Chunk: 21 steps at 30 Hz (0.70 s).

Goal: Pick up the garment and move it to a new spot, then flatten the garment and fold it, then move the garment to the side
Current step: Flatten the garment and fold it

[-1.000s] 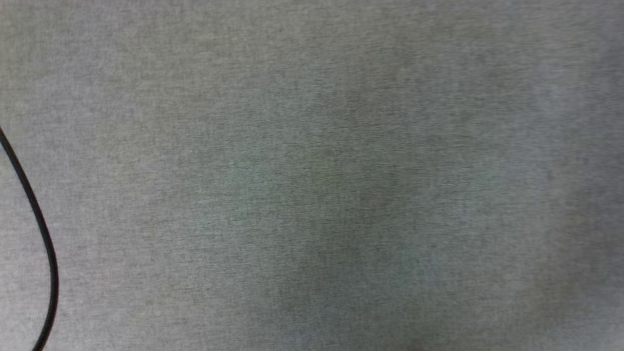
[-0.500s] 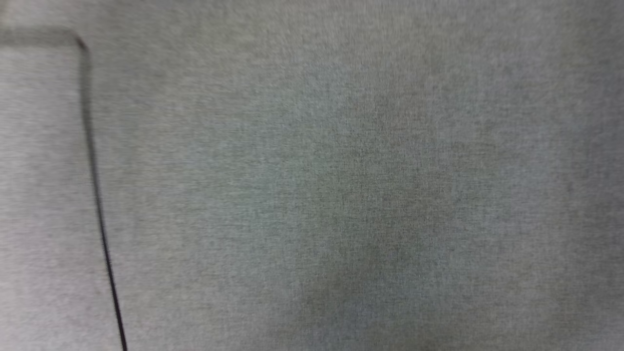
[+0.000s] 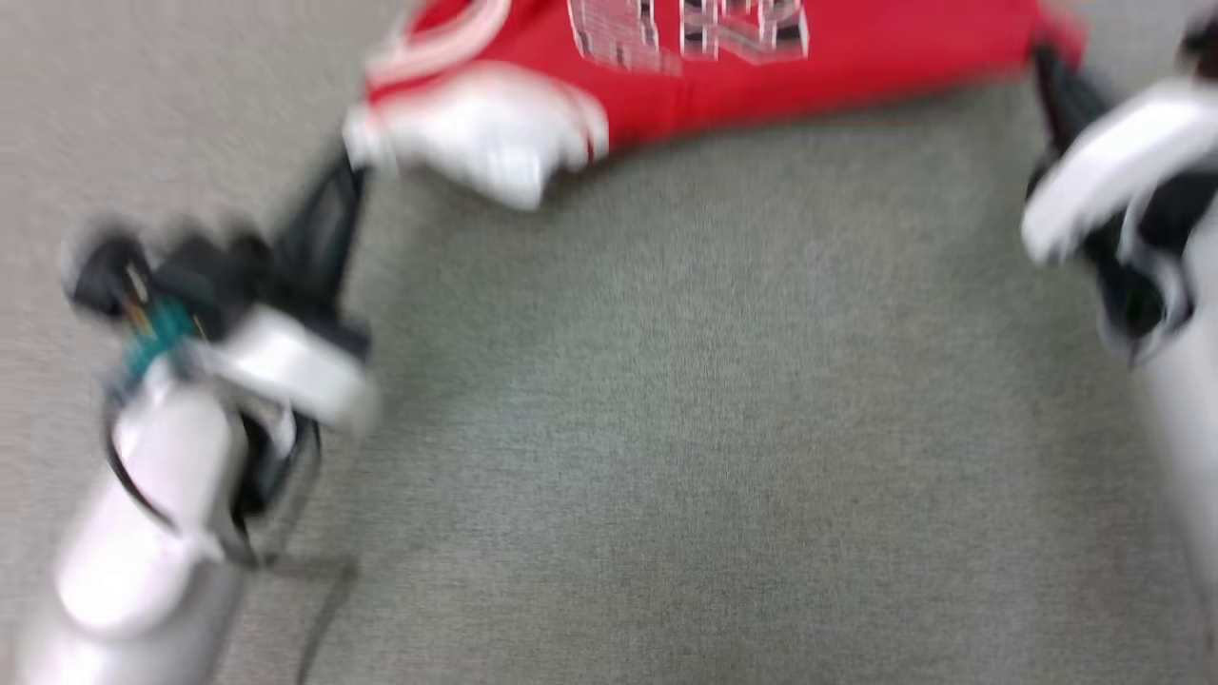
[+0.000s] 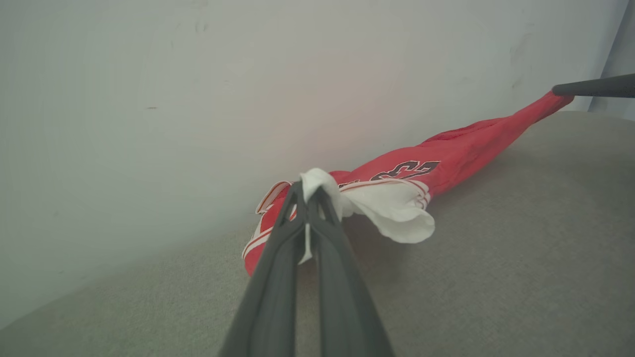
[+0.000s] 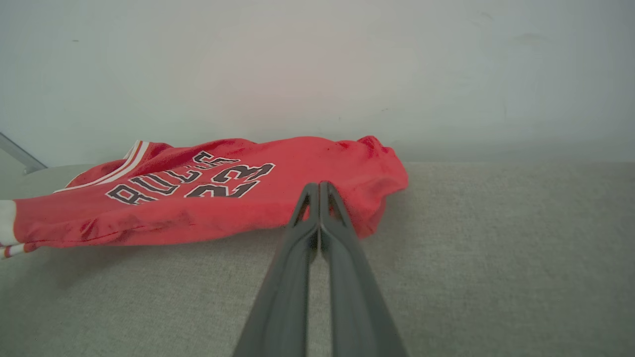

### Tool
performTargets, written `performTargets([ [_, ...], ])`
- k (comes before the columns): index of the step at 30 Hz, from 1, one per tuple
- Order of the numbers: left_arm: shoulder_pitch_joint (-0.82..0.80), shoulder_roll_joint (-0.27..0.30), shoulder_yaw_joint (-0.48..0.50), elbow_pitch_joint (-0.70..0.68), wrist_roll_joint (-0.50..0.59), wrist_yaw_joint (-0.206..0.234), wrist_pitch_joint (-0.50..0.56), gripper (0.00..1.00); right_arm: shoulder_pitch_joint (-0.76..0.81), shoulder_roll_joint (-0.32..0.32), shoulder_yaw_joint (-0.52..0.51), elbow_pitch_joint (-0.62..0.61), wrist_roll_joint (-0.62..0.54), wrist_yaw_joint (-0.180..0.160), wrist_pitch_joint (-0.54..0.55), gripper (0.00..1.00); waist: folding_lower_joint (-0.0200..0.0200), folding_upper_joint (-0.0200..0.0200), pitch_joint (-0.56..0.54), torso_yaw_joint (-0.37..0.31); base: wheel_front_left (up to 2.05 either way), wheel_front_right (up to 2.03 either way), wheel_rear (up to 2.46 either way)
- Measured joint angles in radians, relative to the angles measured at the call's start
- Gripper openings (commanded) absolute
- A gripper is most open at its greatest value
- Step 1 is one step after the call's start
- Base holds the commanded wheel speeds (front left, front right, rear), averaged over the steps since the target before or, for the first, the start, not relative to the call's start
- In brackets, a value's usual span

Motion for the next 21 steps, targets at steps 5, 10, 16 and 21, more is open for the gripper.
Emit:
performTargets([
  [5, 0.216, -0.007, -0.005, -0.028, 0.008, 0.024, 0.000, 0.00, 0.178, -0.014, -0.022, -0.026, 0.099, 0.000, 0.019, 0.00, -0.0001, 0.0000, -0.090, 0.010, 0.00, 0.00, 0.00],
  [10, 0.354, -0.002, -0.036, -0.029, 0.023, 0.030, 0.000, 0.00, 0.329, -0.015, -0.053, -0.043, 0.165, 0.000, 0.043, 0.00, -0.0001, 0.0000, -0.166, 0.022, 0.00, 0.00, 0.00],
  [16, 0.456, 0.011, -0.078, -0.037, 0.030, 0.035, 0.009, 0.00, 0.481, -0.004, -0.103, -0.075, 0.236, 0.000, 0.094, 0.00, 0.0000, 0.0001, -0.244, 0.027, 0.00, 0.00, 0.00],
  [21, 0.543, 0.017, -0.103, -0.066, 0.020, 0.039, 0.040, 0.00, 0.610, -0.002, -0.126, -0.137, 0.275, 0.000, 0.164, 0.00, 0.0000, 0.0001, -0.305, 0.025, 0.00, 0.00, 0.00],
])
